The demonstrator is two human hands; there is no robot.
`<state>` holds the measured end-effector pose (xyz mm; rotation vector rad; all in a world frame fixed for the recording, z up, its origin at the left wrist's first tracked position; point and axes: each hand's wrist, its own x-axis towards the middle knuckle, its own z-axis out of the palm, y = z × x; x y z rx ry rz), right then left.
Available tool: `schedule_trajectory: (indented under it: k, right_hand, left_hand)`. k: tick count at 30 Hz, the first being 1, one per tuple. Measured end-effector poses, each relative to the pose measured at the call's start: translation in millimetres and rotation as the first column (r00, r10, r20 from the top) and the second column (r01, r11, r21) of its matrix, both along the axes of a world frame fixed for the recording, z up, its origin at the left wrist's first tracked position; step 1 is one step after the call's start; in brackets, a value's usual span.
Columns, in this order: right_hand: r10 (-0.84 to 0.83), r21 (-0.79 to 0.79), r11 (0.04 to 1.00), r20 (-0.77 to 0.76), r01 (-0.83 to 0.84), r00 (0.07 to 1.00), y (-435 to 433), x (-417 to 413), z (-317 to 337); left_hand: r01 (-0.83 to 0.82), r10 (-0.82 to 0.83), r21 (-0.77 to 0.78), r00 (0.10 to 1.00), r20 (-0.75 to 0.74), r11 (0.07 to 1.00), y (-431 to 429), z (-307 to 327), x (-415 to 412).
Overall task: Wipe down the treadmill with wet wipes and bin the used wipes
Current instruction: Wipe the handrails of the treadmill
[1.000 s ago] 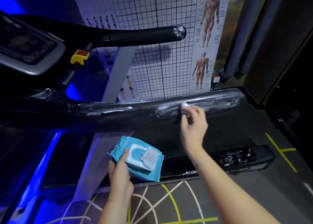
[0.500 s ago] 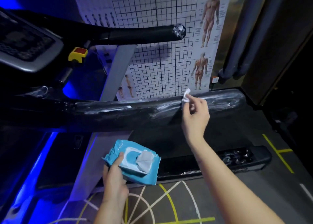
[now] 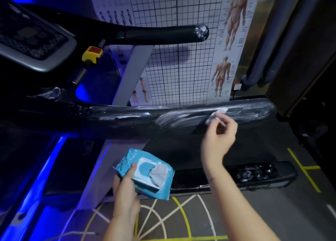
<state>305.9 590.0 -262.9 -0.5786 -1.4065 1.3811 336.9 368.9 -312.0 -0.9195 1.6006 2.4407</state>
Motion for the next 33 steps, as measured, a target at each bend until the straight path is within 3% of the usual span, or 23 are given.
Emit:
schedule_trajectory:
  k: [3, 6, 8, 9, 11, 14, 17, 20, 23, 26, 29, 33]
  right_hand:
    - [0.012, 0.177, 0.983, 0.163, -0.041, 0.987, -5.6, -9.8, -1.2]
    - [0.252, 0.389, 0.863, 0.225, -0.323, 0.941, -48.2, -13.3, -6.7]
    - [0.392, 0.431, 0.765, 0.280, -0.480, 0.876, -69.2, -12.8, -7.2]
    - [0.417, 0.421, 0.759, 0.271, -0.496, 0.868, -73.7, -12.3, -5.9]
    - [0.360, 0.379, 0.832, 0.185, -0.405, 0.914, -70.1, -9.5, -1.9]
    - [0.117, 0.296, 0.946, 0.064, -0.131, 0.991, -39.2, -3.6, 2.7]
    - [0.018, 0.102, 0.994, 0.080, -0.027, 0.997, -13.9, -10.6, 0.4]
    - [0.047, 0.230, 0.970, 0.117, -0.074, 0.992, -36.5, -20.6, -7.5]
    - [0.290, 0.404, 0.852, 0.167, -0.334, 0.942, -84.2, -21.2, -12.3]
    - [0.417, 0.335, 0.821, 0.202, -0.463, 0.886, -103.9, -21.6, -10.3]
    - [0.377, 0.250, 0.881, 0.139, -0.401, 0.916, -87.2, -12.2, -5.1]
    - [0.119, 0.215, 0.965, 0.162, -0.153, 0.980, -47.0, -8.1, -1.6]
  left_hand:
    - [-0.016, 0.016, 0.003, 1.000, 0.012, 1.000, 4.4, -0.8, -0.5]
    - [-0.063, 0.063, 0.027, 0.998, -0.023, 0.998, 7.1, -3.4, -4.4]
    - [-0.062, 0.063, 0.036, 0.998, -0.027, 0.997, 7.9, -5.1, -5.0]
    - [-0.056, 0.057, 0.037, 0.998, -0.019, 0.998, 6.9, -5.6, -4.1]
    - [-0.048, 0.048, 0.023, 0.999, 0.004, 0.999, 1.2, -5.3, -1.4]
    - [-0.058, 0.057, 0.032, 0.998, 0.013, 0.998, -11.6, -5.7, 0.4]
    - [-0.062, 0.062, -0.028, 0.998, -0.010, 0.998, -14.8, -3.7, 1.0]
    - [-0.037, 0.033, -0.068, 0.998, -0.050, 0.997, -13.7, 0.2, -1.3]
    - [-0.074, 0.072, -0.023, 0.994, -0.077, 0.997, -13.5, 5.8, -3.2]
    - [-0.066, 0.066, 0.000, 0.996, -0.063, 0.998, -17.9, 10.7, -2.7]
    - [-0.058, 0.058, -0.002, 0.996, -0.062, 0.998, -27.5, 11.7, -0.2]
    - [-0.101, 0.102, 0.013, 0.994, -0.049, 0.995, -35.5, 6.7, 0.7]
